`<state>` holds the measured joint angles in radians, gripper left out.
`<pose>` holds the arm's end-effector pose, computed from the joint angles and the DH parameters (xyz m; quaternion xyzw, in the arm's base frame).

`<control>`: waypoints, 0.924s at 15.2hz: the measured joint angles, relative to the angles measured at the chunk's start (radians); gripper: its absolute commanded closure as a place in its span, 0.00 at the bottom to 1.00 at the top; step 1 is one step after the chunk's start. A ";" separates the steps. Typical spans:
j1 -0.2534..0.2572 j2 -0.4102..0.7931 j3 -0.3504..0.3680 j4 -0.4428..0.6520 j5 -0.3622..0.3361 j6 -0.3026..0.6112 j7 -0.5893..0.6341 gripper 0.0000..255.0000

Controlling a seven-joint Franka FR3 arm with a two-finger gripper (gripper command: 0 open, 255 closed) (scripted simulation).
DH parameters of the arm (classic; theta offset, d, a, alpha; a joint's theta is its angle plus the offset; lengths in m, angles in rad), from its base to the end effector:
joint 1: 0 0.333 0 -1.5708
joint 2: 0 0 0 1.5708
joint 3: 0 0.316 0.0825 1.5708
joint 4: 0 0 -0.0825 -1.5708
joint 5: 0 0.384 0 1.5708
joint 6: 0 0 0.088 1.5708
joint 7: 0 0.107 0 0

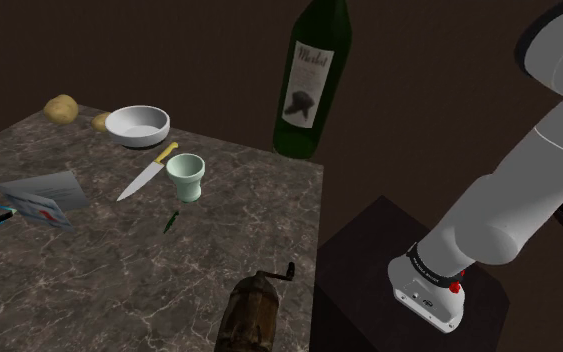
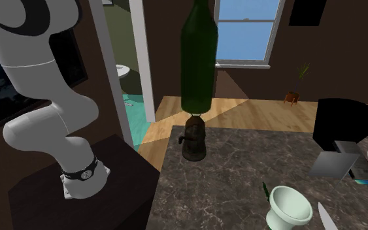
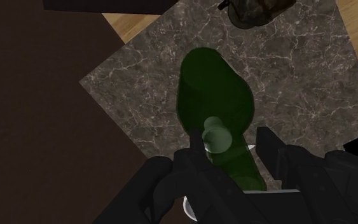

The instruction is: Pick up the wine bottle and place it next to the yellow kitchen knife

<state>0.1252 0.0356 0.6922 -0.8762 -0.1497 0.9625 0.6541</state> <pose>0.3212 0.2950 0.8480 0.9977 0.0365 0.0541 0.0168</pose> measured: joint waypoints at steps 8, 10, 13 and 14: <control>-0.090 -0.034 -0.073 -0.243 0.052 0.225 -0.108 1.00; -0.100 -0.022 -0.082 -0.277 0.048 0.271 -0.125 1.00; -0.103 0.015 -0.085 -0.311 0.028 0.336 -0.131 1.00; -0.110 0.024 -0.092 -0.330 0.025 0.365 -0.143 1.00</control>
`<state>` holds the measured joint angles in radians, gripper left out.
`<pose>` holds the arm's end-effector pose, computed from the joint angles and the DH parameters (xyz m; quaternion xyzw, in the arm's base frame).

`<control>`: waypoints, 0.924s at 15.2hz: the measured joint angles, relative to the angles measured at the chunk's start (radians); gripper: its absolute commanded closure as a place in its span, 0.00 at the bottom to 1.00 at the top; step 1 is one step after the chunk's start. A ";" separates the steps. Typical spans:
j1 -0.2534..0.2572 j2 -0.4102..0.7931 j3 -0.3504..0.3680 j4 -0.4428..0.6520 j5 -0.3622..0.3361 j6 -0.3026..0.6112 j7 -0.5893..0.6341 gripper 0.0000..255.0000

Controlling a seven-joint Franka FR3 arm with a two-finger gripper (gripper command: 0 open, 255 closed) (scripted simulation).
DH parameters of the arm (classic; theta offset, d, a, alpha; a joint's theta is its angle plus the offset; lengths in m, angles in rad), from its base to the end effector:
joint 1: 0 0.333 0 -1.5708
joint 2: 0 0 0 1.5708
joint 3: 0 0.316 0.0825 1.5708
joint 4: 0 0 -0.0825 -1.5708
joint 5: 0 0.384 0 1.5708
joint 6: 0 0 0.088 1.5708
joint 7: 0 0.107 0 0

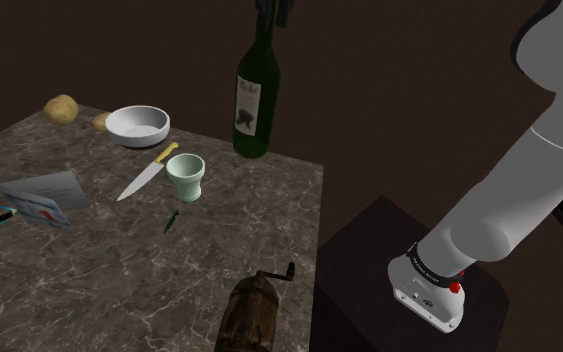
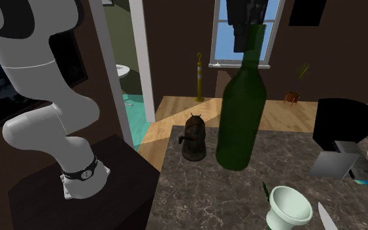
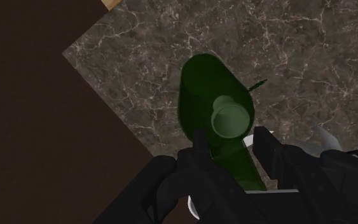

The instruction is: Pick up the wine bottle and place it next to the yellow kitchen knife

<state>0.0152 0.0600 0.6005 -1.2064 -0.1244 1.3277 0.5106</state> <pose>0.4521 0.2833 0.7416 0.9979 0.0343 0.0529 0.0173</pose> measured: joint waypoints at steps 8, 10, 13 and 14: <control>0.014 0.172 -0.014 0.015 -0.090 0.133 -0.013 1.00; 0.008 0.205 -0.024 0.009 -0.103 0.169 -0.027 1.00; 0.019 0.289 -0.037 0.050 -0.142 0.206 -0.037 1.00; 0.026 0.318 -0.042 0.072 -0.155 0.210 -0.040 1.00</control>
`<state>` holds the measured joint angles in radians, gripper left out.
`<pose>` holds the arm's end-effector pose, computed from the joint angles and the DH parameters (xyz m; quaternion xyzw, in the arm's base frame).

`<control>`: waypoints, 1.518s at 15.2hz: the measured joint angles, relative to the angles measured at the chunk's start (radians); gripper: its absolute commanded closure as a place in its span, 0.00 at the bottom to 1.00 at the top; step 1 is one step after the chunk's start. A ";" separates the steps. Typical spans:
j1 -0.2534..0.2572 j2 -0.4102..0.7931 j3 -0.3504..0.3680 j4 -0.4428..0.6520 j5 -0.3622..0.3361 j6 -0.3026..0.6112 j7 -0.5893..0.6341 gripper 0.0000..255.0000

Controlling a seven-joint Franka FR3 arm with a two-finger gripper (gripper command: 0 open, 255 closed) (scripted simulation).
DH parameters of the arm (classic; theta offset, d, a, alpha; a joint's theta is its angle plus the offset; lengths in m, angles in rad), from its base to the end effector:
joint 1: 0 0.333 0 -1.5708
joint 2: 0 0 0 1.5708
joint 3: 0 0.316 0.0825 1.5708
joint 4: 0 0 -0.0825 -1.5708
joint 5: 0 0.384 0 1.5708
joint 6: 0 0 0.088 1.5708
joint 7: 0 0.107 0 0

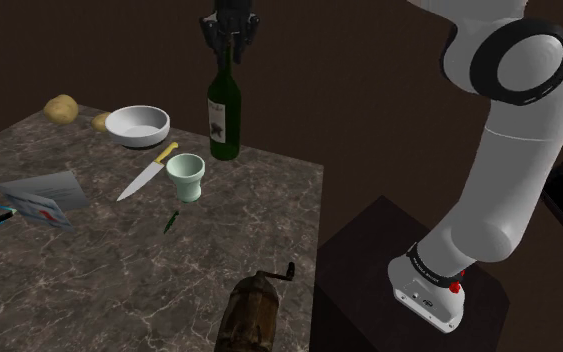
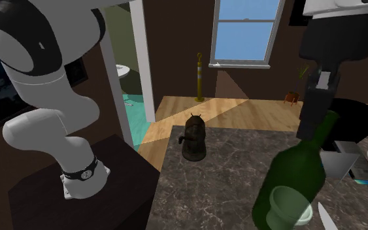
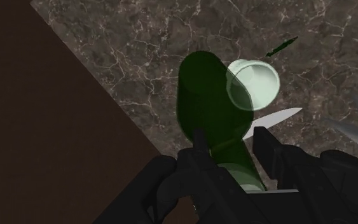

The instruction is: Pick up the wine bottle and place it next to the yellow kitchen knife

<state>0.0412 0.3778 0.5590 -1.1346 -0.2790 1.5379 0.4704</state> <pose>0.5933 0.2731 0.6237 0.9978 0.0348 0.0530 0.0166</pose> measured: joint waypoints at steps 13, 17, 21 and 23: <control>0.094 0.353 -0.066 0.304 -0.121 0.045 -0.049 1.00; 0.072 0.337 -0.062 0.215 -0.118 0.113 -0.035 1.00; 0.046 0.314 -0.057 0.119 -0.114 0.182 -0.022 1.00; 0.037 0.306 -0.056 0.080 -0.113 0.210 -0.016 1.00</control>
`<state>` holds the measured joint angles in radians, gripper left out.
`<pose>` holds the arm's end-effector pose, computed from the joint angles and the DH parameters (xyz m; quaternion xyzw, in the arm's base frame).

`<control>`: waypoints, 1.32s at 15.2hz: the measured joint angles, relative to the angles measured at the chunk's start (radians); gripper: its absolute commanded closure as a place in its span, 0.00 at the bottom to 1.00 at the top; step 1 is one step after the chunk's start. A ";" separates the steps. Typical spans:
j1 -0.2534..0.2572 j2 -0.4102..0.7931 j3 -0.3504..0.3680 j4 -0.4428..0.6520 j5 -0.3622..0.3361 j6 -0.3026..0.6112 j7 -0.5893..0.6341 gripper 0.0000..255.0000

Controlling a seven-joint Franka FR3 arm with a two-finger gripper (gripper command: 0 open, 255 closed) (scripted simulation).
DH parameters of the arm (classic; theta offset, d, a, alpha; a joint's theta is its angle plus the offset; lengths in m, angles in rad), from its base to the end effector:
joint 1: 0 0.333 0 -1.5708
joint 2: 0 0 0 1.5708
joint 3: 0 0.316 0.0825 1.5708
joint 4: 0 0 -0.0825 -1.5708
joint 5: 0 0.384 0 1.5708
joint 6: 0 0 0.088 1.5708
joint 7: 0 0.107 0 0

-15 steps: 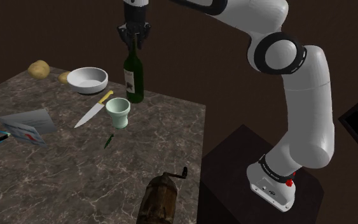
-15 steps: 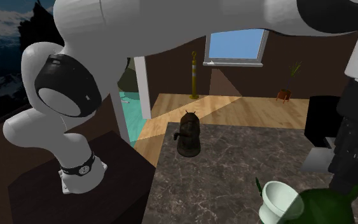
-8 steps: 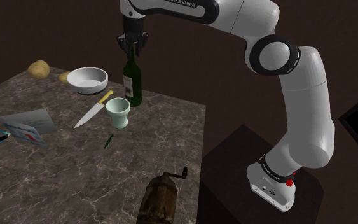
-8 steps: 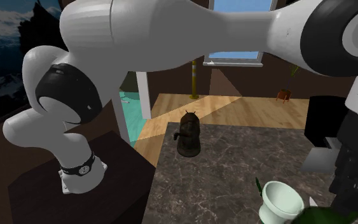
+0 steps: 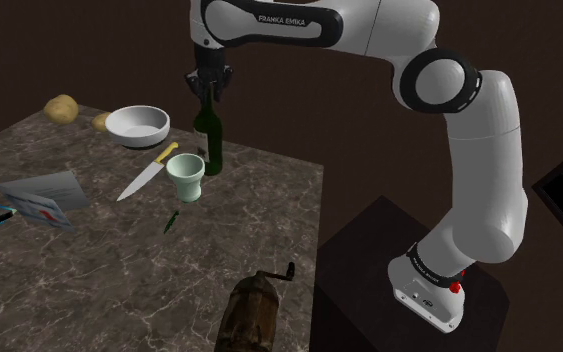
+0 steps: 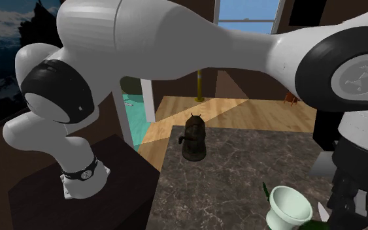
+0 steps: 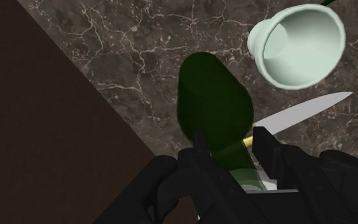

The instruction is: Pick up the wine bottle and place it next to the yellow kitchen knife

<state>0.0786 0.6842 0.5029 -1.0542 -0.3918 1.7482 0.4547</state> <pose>0.6912 0.2701 0.4729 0.9978 0.0348 0.0533 0.0171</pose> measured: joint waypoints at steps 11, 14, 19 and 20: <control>-0.002 0.003 -0.001 -0.005 -0.001 0.009 0.000 0.00; 0.003 0.004 -0.001 0.013 -0.001 -0.007 -0.002 0.00; 0.038 0.016 -0.002 0.146 -0.002 -0.120 -0.019 0.00; 0.038 0.016 -0.002 0.148 -0.002 -0.123 -0.019 0.00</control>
<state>0.1168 0.6998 0.5006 -0.9059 -0.3933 1.6249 0.4355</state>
